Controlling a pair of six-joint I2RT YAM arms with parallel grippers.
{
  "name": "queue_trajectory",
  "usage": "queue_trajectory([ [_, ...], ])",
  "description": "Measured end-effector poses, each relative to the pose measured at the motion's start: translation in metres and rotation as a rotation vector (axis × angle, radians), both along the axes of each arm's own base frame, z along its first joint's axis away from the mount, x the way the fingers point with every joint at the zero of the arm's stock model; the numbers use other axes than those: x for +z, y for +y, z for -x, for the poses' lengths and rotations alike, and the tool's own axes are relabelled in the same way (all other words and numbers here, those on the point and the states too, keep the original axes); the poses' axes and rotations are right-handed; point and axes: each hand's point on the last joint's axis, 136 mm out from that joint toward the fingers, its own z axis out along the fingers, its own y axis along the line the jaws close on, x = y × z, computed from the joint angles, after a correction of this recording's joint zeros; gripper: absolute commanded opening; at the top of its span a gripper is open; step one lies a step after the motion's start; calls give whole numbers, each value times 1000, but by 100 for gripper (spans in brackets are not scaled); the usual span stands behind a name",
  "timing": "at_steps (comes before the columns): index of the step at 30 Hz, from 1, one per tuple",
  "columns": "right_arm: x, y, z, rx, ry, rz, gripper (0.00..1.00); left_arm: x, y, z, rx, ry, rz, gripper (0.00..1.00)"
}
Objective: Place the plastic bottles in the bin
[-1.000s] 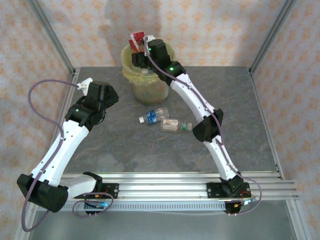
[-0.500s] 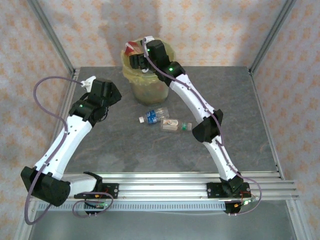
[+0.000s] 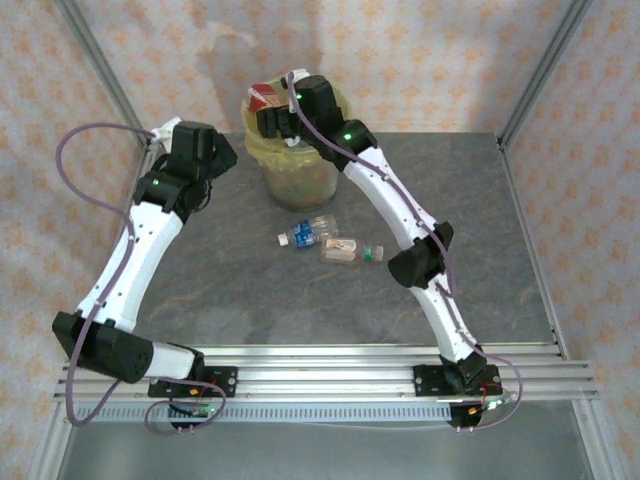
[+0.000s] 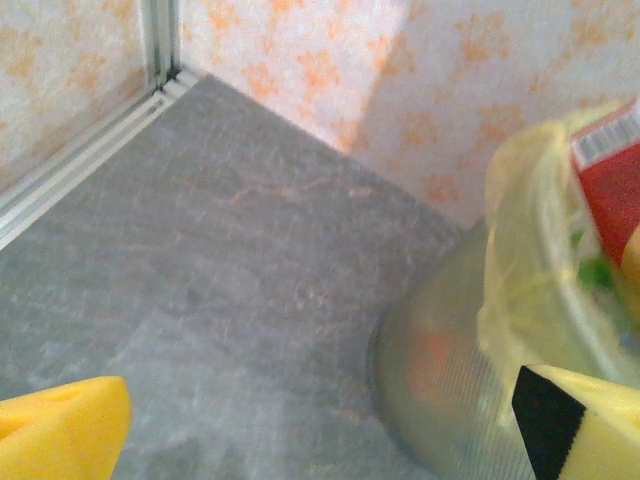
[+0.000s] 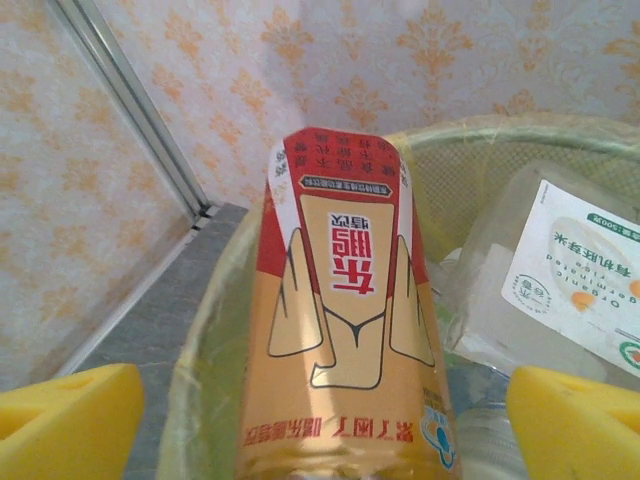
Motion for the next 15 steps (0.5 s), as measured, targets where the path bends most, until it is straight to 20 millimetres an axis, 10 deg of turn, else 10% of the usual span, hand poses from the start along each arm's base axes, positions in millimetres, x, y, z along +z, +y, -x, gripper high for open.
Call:
queue_trajectory([
  [8, 43, -24, 14, -79, -21, -61, 63, 25, -6, -71, -7, -63, 16, 100],
  [15, 40, -56, 15, -224, 8, -12, 49, 8, -18, -128, -38, -32, 3, 100],
])
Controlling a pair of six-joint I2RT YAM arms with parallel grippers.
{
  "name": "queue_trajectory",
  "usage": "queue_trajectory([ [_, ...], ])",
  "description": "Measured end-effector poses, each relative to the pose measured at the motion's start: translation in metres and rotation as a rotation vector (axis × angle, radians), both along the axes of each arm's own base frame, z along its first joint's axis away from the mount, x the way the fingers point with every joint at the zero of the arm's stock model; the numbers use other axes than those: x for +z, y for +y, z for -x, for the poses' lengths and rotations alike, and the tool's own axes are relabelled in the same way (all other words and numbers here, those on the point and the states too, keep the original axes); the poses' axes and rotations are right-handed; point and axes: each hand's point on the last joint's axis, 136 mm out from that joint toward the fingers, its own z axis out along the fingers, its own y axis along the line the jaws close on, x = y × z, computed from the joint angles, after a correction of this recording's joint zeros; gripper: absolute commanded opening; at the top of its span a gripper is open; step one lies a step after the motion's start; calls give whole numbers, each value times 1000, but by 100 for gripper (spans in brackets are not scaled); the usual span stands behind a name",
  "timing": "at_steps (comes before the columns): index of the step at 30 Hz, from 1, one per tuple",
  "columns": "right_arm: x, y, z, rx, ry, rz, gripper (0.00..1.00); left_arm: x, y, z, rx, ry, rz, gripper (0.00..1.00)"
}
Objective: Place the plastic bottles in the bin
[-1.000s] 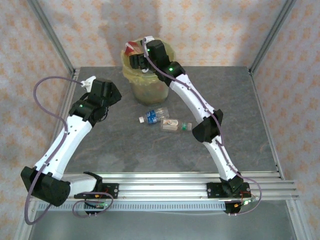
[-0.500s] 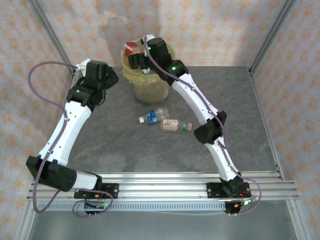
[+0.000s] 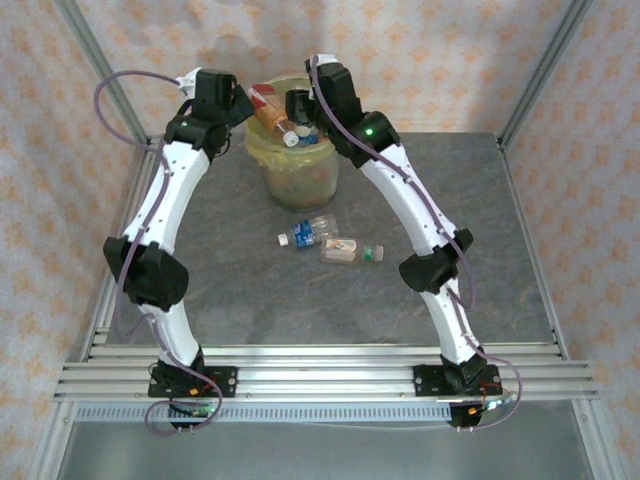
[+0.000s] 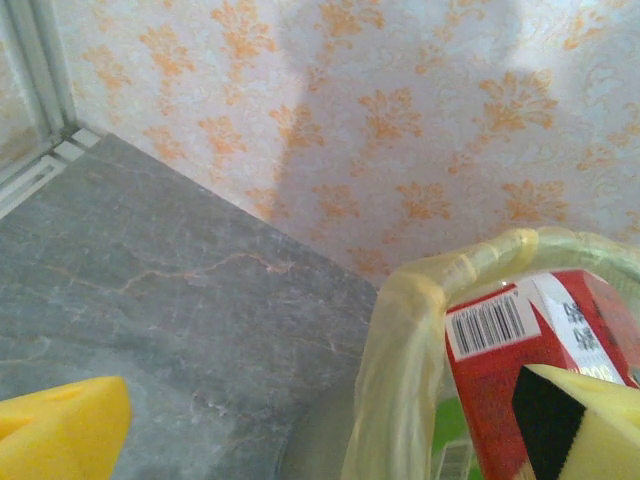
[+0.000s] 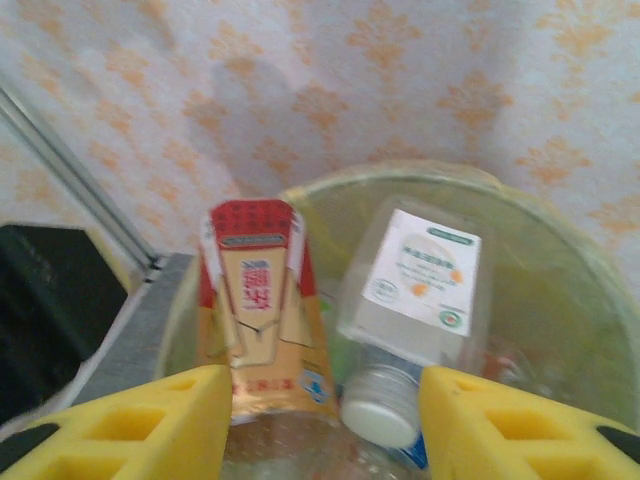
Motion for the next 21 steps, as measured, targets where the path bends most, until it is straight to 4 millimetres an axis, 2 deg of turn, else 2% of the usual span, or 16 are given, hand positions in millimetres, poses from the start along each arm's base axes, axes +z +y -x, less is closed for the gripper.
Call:
queue_trajectory([
  [6, -16, -11, 2, -43, 48, 57, 47, -29, -4, -30, -3, 62, -15, 100],
  [12, -26, -10, 5, -29, 81, 78, 47, -29, 6, -39, 9, 74, -28, 100],
  [16, -38, -1, 6, -1, 106, 86, 48, -32, 11, -42, 19, 85, -30, 100],
  [21, -52, 23, 14, 65, 130, 96, 48, -36, 24, -39, 41, 110, -32, 100],
])
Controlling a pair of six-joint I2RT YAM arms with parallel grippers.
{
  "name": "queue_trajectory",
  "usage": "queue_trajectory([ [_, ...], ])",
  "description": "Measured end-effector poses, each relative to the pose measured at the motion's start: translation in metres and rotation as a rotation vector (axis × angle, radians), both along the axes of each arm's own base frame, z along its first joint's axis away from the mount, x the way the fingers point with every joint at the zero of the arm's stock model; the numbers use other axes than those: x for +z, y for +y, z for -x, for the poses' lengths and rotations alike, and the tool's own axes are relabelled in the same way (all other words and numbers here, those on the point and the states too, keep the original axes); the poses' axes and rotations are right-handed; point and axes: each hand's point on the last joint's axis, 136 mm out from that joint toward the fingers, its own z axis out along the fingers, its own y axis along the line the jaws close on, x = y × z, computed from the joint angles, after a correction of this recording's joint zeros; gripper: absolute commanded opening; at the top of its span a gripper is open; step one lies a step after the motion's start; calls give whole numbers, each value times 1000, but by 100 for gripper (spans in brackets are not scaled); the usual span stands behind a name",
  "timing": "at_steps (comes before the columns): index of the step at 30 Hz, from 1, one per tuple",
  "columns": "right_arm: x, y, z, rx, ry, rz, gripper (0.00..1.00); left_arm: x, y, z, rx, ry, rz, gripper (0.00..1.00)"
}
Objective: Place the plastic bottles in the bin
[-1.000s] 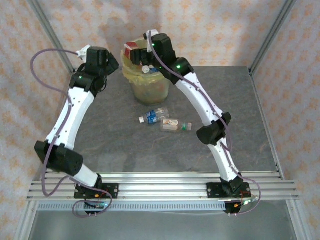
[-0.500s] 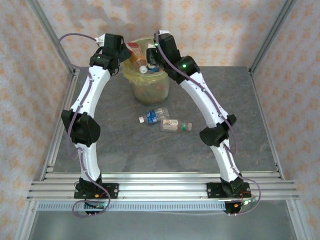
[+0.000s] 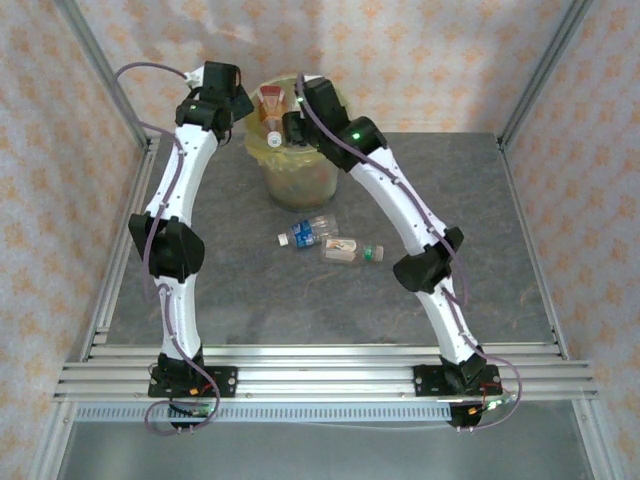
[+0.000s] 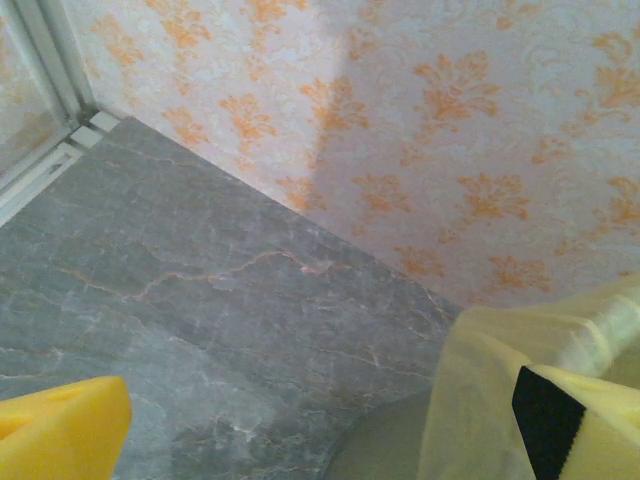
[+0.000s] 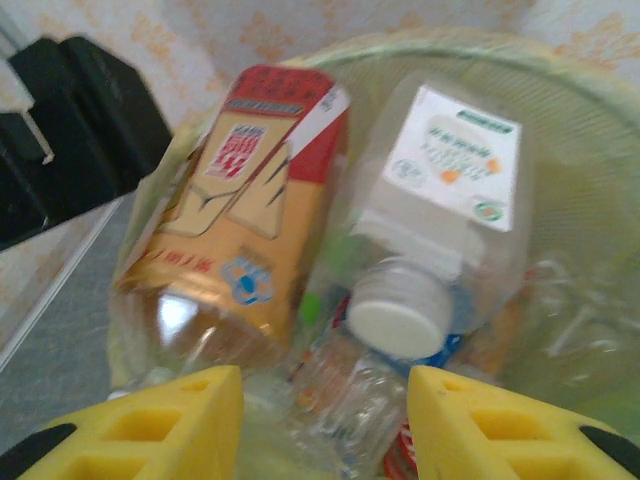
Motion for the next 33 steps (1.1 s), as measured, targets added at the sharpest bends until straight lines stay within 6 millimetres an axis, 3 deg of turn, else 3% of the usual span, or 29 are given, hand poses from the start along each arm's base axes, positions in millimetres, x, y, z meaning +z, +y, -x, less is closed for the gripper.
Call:
queue_trajectory([
  [8, -3, 37, 32, 97, -2, 26, 50, 5, 2, 3, -24, 2, -6, 100],
  [12, -4, 38, 38, 97, 9, 35, 50, 5, -2, 3, -47, 1, 7, 100],
  [24, -14, 23, 32, 38, 21, 94, 49, 3, -9, 2, -77, 5, 28, 100],
  [33, -30, 14, 2, -5, 18, 87, 49, 2, -14, 2, -97, 7, 43, 100],
])
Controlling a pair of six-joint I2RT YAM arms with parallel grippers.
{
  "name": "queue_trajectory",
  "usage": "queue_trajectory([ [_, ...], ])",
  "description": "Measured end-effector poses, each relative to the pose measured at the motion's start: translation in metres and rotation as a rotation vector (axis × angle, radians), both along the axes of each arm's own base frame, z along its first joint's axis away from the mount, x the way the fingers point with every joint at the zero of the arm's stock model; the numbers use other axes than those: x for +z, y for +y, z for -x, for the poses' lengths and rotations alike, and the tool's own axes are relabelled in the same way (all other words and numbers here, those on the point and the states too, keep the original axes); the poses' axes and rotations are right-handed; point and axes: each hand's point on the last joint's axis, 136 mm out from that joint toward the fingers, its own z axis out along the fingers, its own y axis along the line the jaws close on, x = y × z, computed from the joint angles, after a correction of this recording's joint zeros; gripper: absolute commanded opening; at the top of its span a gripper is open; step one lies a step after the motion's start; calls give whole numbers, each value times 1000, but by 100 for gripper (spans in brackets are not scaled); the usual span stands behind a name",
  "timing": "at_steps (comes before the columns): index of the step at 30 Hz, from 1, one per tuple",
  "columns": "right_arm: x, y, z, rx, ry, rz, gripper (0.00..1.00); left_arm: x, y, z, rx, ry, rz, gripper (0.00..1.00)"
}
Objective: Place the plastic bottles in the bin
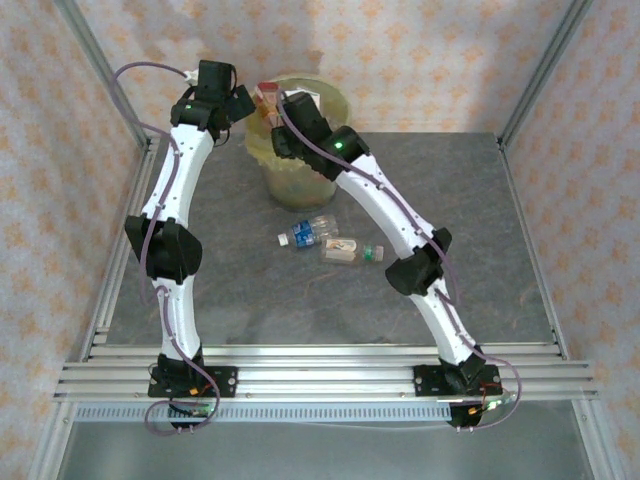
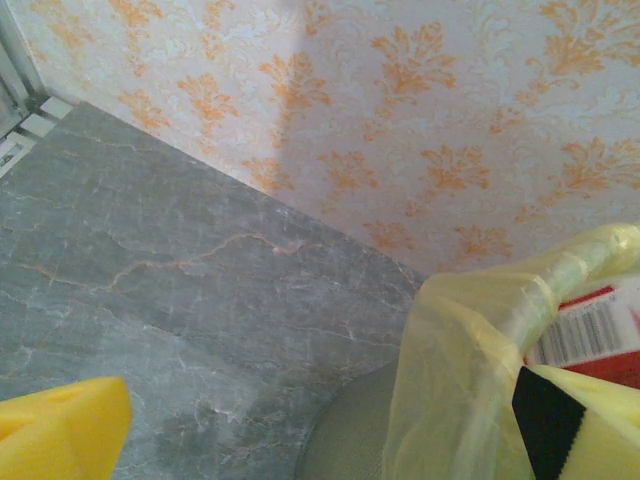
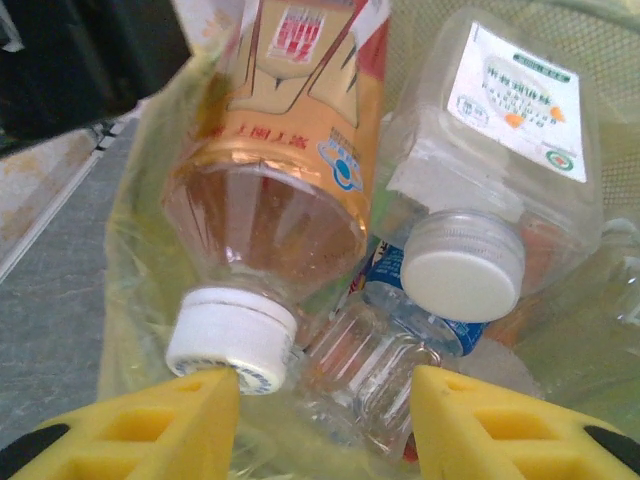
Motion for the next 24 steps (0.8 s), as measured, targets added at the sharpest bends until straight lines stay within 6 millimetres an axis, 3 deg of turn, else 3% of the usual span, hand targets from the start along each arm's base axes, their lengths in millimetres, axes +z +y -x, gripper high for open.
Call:
queue_trajectory([
  [7, -17, -2, -15, -13, 14, 2, 49, -3, -1, -1, -4, 4, 2, 100],
  [16, -14, 1, -5, 22, 36, -5, 50, -8, -2, -4, -3, 12, 0, 100],
  [20, 9, -1, 12, 35, 25, -21, 50, 5, -1, -6, 7, -21, 6, 100],
  [24, 47, -21, 29, -13, -25, -35, 50, 31, -1, -10, 23, -104, 39, 100],
])
